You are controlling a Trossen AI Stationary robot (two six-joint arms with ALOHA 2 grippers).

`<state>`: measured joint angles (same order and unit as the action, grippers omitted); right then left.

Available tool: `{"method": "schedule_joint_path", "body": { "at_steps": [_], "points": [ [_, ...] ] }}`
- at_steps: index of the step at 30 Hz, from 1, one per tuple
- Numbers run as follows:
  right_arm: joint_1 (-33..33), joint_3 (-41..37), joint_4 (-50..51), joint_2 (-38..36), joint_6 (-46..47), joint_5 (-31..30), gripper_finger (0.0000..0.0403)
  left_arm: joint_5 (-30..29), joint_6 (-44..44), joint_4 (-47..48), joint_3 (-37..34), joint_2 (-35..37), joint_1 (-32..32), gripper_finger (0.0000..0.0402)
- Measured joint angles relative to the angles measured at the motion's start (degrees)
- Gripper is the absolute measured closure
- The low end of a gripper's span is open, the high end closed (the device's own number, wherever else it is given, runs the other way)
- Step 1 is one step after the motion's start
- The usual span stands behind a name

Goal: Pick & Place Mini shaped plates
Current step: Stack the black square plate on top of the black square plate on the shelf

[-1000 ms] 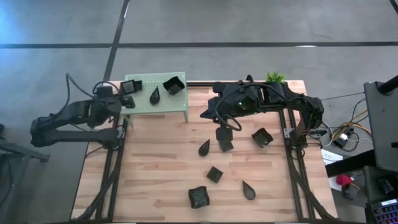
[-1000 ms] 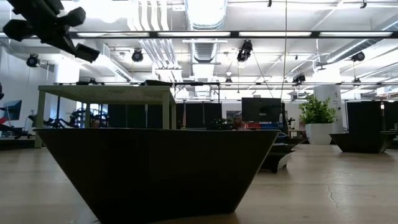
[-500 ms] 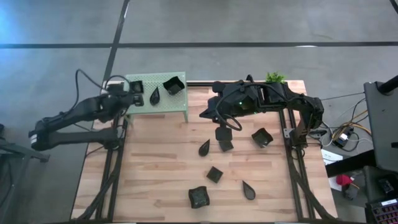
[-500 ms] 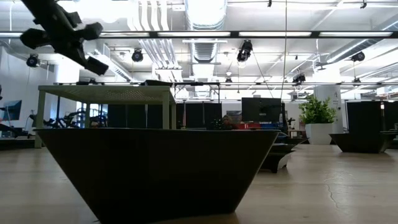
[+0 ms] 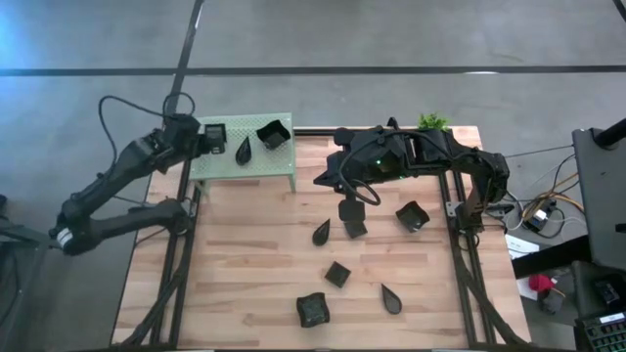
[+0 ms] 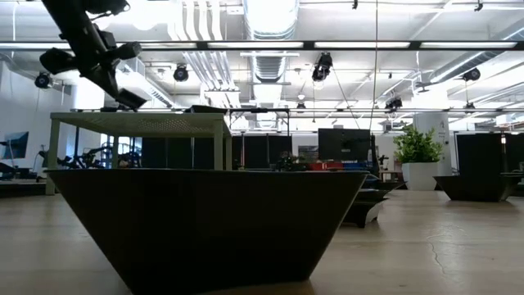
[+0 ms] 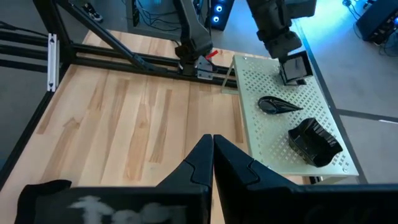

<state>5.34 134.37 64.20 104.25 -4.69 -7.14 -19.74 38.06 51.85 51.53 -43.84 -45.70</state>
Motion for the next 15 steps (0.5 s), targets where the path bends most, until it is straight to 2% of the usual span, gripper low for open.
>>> {"method": "schedule_joint_path", "body": {
  "at_steps": [4, 15],
  "points": [
    [-0.02, 0.0, 0.0, 0.0, 0.18, 0.0, 0.0394, 2.06, -2.8, -0.85, -0.15, -1.78, -2.05, 0.0401],
    [-0.02, -0.01, 0.02, 0.0, 0.22, 0.0, 0.0394, 2.79, -8.08, -0.86, 2.51, -5.83, -5.58, 0.0401]
  ]
}}
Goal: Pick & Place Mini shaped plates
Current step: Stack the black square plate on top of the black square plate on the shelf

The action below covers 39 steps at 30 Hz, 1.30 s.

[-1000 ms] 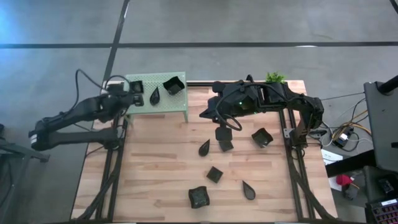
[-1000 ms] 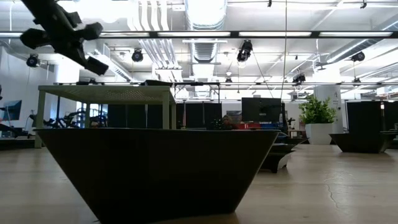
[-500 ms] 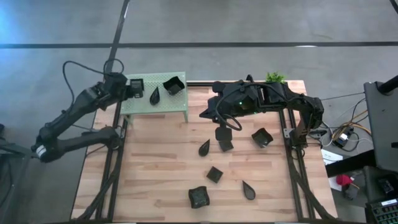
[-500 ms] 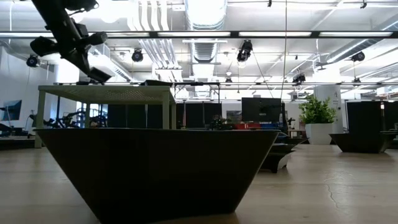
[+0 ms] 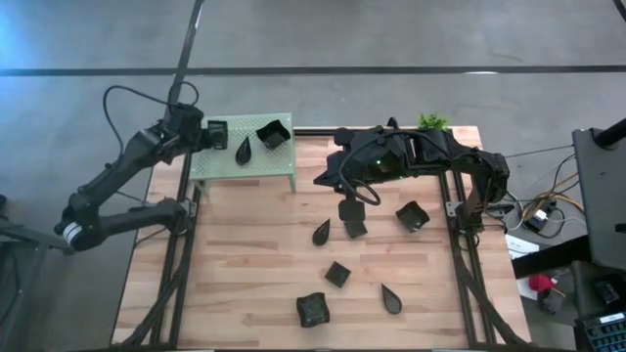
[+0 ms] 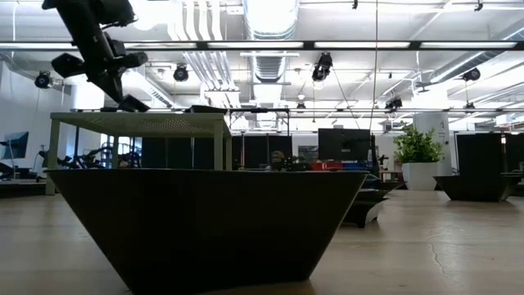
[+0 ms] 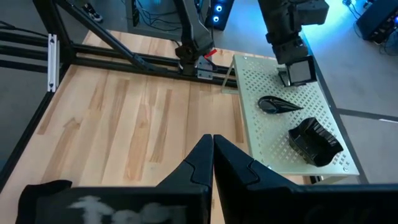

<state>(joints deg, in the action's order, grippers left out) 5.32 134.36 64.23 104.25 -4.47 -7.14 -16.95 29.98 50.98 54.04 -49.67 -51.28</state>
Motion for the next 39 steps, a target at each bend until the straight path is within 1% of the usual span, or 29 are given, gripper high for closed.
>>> {"method": "schedule_joint_path", "body": {
  "at_steps": [7, 10, 18, 39],
  "points": [
    [0.02, 0.0, 0.02, 0.0, -0.01, 0.0, 0.0394, 1.29, 0.32, 1.1, 2.23, 0.02, -0.12, 0.0401],
    [0.02, 0.0, 0.02, 0.0, -0.02, 0.0, 0.0394, 1.29, 1.58, 1.11, 2.02, 0.15, -0.18, 0.0401],
    [0.0, 0.01, 0.02, 0.0, -0.02, 0.0, 0.0394, 0.43, 1.66, 1.12, 0.37, -1.22, -0.65, 0.0402],
    [0.0, 0.01, 0.02, 0.0, -0.02, -0.02, 0.0394, 0.4, 2.04, 1.31, 0.16, -1.46, -0.77, 0.0401]
  ]
}}
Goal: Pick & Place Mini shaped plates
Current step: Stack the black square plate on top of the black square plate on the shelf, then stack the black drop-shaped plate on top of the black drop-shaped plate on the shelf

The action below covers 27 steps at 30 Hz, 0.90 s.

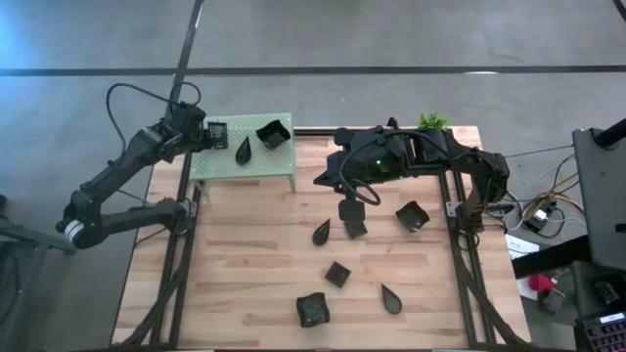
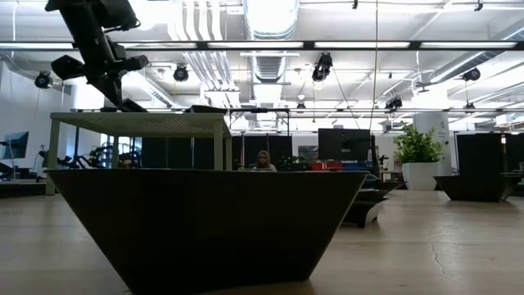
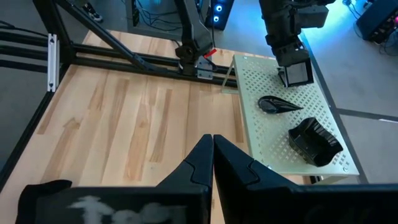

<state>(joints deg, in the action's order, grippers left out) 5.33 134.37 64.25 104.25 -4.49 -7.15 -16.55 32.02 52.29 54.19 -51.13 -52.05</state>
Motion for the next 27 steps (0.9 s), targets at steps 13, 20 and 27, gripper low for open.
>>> {"method": "schedule_joint_path", "body": {
  "at_steps": [13, 20, 27],
  "points": [
    [0.0, 0.0, 0.0, 0.0, 0.0, 0.02, 0.0394, -1.34, 0.16, 0.02, 0.0, -0.02, -0.01, 0.0401],
    [0.0, -0.02, 0.0, 0.0, 0.0, 0.02, 0.0394, -1.37, 0.16, 0.03, 0.0, -0.02, 0.0, 0.0353],
    [0.0, -0.01, -0.02, 0.0, 0.0, 0.01, 0.0394, -1.37, -1.86, 0.02, 0.0, -0.02, 0.0, 0.0311]
  ]
}}
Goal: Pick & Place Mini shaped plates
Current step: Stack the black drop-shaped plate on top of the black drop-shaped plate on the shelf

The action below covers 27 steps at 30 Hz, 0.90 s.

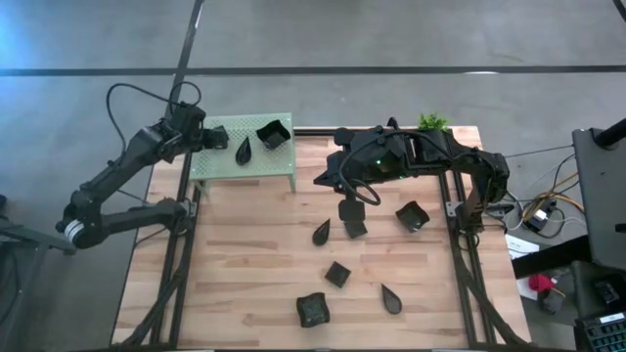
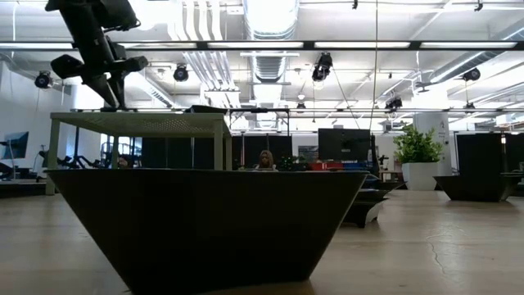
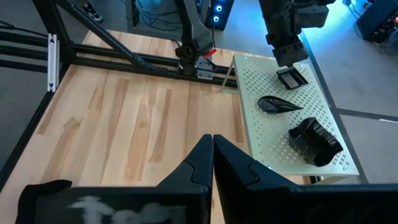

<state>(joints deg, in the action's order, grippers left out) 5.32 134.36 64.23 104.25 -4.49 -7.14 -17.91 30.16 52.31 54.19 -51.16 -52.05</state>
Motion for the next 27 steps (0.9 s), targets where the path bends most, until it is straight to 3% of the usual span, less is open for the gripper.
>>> {"method": "schedule_joint_path", "body": {
  "at_steps": [7, 12, 17, 27],
  "points": [
    [0.02, 0.01, 0.02, 0.0, 0.0, 0.01, 0.0394, 3.45, -6.33, 0.43, 3.04, 1.87, 0.15, 0.0313],
    [0.02, 0.01, 0.04, 0.0, 0.0, -0.01, 0.0394, 5.53, -10.36, 0.58, 5.25, 5.79, 2.6, 0.0344],
    [0.0, -0.02, 0.32, 0.0, 0.12, 0.01, 0.0394, 5.55, -12.6, 0.7, 4.8, 10.27, 7.93, 0.0394],
    [0.12, -4.8, 5.93, -0.02, 6.17, 0.03, 0.0394, 5.28, -16.37, 0.08, 1.87, 13.57, 22.47, 0.0401]
  ]
}}
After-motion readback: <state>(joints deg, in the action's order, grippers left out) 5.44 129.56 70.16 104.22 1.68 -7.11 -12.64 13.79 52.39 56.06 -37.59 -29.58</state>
